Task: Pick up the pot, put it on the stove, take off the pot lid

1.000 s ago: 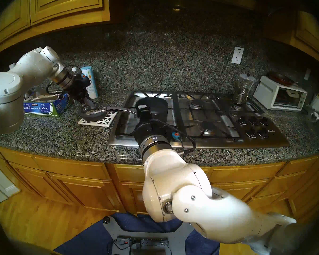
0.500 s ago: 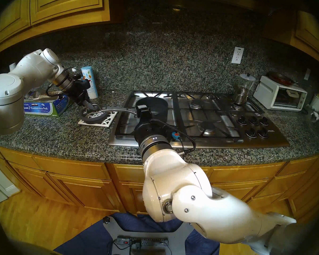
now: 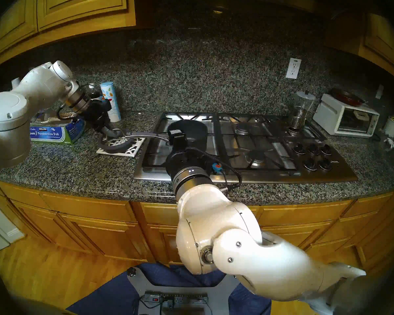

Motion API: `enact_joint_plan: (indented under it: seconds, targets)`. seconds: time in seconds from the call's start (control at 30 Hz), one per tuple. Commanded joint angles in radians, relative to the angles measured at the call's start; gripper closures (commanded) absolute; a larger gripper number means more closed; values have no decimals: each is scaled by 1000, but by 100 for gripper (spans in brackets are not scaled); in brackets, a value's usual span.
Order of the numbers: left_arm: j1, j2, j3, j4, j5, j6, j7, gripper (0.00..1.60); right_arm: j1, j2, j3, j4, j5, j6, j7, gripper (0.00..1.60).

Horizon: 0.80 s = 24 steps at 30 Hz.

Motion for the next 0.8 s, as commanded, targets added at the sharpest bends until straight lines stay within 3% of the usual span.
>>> enact_joint_plan:
  seconds: [0.0,0.77]
  targets:
    - [-26,-7,3,9,7,-10,5,0,18,-4,12,-24,-12,-1,14,0]
    - [-85,11,-6,21,34,-47,-23,0,18,-5,12,-23,-12,-1,13,0]
